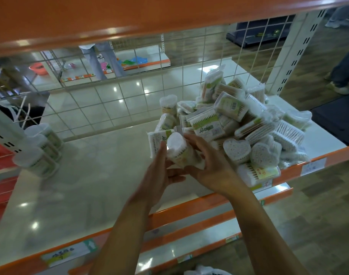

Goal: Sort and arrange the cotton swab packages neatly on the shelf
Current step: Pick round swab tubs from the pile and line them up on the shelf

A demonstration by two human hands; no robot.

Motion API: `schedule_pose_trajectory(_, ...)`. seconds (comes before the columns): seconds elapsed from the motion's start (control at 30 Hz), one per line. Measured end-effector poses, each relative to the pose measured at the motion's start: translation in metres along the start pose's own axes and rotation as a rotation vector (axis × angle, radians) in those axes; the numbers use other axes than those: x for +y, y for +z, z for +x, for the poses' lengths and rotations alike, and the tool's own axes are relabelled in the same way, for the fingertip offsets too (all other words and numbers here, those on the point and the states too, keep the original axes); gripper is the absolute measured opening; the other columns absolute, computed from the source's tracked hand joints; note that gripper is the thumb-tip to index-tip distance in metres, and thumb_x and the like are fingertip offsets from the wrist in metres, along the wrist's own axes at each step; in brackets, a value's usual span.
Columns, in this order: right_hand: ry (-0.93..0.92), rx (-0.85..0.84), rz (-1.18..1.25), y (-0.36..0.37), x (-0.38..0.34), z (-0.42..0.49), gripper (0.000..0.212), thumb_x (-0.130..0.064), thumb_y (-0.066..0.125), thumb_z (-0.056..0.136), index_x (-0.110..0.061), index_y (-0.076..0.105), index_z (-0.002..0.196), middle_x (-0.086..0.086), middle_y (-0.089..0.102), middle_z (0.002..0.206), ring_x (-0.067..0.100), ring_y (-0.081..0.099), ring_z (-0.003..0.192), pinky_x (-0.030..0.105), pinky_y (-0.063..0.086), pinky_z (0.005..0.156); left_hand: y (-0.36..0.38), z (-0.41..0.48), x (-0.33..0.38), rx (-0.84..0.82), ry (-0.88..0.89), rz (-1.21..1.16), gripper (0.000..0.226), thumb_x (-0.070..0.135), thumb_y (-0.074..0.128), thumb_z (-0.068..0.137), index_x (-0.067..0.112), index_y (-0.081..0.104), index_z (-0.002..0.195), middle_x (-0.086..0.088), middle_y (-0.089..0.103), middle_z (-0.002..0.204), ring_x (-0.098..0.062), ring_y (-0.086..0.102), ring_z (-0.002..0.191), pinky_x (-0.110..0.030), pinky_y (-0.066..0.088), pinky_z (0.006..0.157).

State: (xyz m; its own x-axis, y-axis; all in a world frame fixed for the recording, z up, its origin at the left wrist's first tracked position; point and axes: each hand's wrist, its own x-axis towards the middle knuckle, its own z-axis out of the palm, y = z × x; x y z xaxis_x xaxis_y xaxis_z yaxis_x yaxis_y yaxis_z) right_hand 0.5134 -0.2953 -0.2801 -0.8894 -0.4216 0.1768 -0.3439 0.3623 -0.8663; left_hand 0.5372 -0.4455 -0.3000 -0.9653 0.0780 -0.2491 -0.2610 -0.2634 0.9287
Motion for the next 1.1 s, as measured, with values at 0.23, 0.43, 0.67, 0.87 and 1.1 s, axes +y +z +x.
schedule_pose_trajectory(0.23,-0.064,-0.024,0.084,0.02,-0.008,0.01,0.056,-0.028,0.065,0.082,-0.032,0.039,0.132,-0.019,0.055,0.116,-0.005,0.057,0.104,0.02,0.053,0.079,-0.02,-0.013,0.002,-0.027,0.031,0.033,0.063,0.064,0.023,0.086,0.023,0.063,0.113,-0.012,0.069,0.099,-0.021,0.065,0.078,-0.031,0.047,0.068)
schedule_pose_trajectory(0.43,-0.041,-0.02,0.07,0.04,-0.014,0.015,0.057,-0.016,0.07,0.082,-0.039,0.038,0.123,-0.027,0.05,0.103,-0.02,0.053,0.092,0.009,0.049,0.069,-0.037,-0.027,0.006,0.037,0.069,0.135,0.05,0.054,0.036,0.088,0.02,0.061,0.115,-0.012,0.069,0.106,-0.022,0.066,0.084,-0.031,0.049,0.071)
schedule_pose_trajectory(0.67,0.042,0.011,0.108,0.075,-0.021,0.023,0.053,-0.021,0.077,0.074,-0.021,0.052,0.121,-0.021,0.055,0.097,-0.012,0.058,0.082,0.005,0.047,0.064,-0.061,-0.043,0.009,0.348,0.234,0.634,0.026,0.029,0.062,0.088,0.03,0.056,0.113,0.014,0.067,0.098,0.005,0.065,0.082,-0.013,0.05,0.068)
schedule_pose_trajectory(0.87,0.026,-0.022,0.115,0.105,-0.037,0.026,0.046,-0.015,0.077,0.074,-0.024,0.049,0.109,-0.022,0.052,0.092,-0.021,0.052,0.08,-0.001,0.042,0.066,-0.067,-0.065,0.017,0.549,0.369,0.823,0.045,0.039,0.066,0.084,0.031,0.049,0.125,0.02,0.055,0.101,0.006,0.06,0.08,-0.006,0.047,0.067)
schedule_pose_trajectory(1.1,-0.026,-0.149,0.077,0.136,-0.051,0.024,0.068,-0.013,0.076,0.075,-0.014,0.04,0.133,0.004,0.051,0.129,0.008,0.052,0.109,0.026,0.051,0.09,-0.099,-0.081,0.016,0.676,0.394,0.86,0.067,0.058,0.063,0.073,0.02,0.049,0.127,0.005,0.064,0.115,-0.013,0.064,0.096,-0.037,0.056,0.078)
